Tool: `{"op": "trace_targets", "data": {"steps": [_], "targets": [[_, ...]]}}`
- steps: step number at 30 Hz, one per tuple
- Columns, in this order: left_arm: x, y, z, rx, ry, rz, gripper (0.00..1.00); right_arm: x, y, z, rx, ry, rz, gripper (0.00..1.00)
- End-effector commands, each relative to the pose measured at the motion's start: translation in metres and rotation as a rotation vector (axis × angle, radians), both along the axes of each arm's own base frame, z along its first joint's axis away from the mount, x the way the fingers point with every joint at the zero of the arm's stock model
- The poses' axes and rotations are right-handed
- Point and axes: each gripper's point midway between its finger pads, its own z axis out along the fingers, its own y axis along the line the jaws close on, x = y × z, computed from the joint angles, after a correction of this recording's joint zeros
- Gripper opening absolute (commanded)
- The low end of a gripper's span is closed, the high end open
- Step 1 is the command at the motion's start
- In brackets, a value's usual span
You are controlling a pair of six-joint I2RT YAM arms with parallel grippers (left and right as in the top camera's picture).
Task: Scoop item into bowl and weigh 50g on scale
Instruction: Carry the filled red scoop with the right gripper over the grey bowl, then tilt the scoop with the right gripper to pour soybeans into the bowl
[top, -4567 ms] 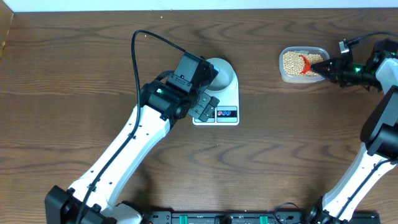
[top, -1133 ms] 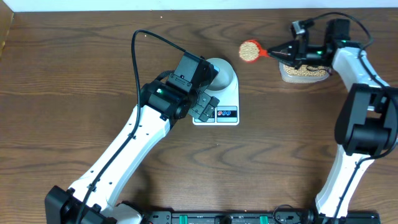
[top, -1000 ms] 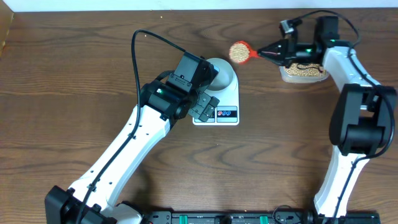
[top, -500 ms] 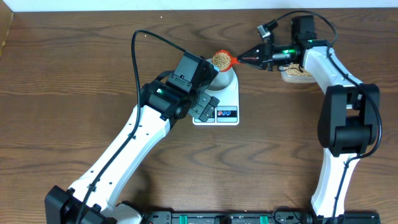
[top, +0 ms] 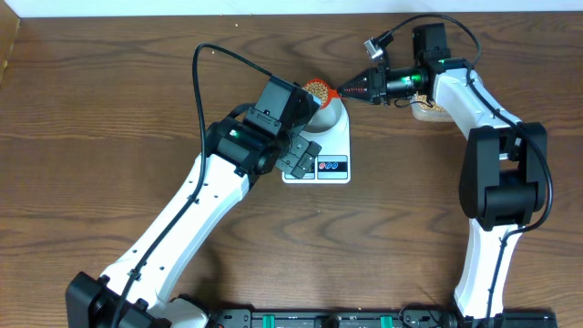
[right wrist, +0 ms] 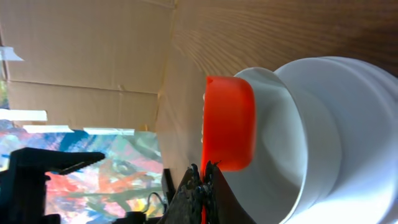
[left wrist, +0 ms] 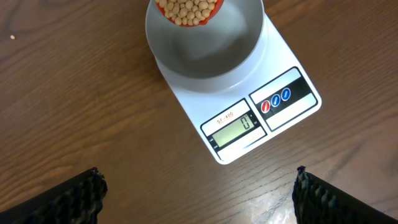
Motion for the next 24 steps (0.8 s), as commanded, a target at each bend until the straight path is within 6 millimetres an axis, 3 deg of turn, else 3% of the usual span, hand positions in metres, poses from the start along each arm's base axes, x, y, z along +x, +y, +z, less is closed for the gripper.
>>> {"op": "trace_targets", "data": {"steps": [1,12,24], "targets": [[-0.001,0.003,-0.003,0.006,0.010,0.014,0.98,-0.003,0.006,0.024,-0.028,-0.109,0.013,0.01],[-0.001,0.003,-0.003,0.006,0.010,0.014,0.98,-0.003,0.000,0.036,-0.176,-0.216,-0.028,0.01],[-0.001,0.003,-0.003,0.006,0.010,0.015,0.98,-0.011,0.014,0.015,-0.317,-0.230,-0.013,0.01]]}}
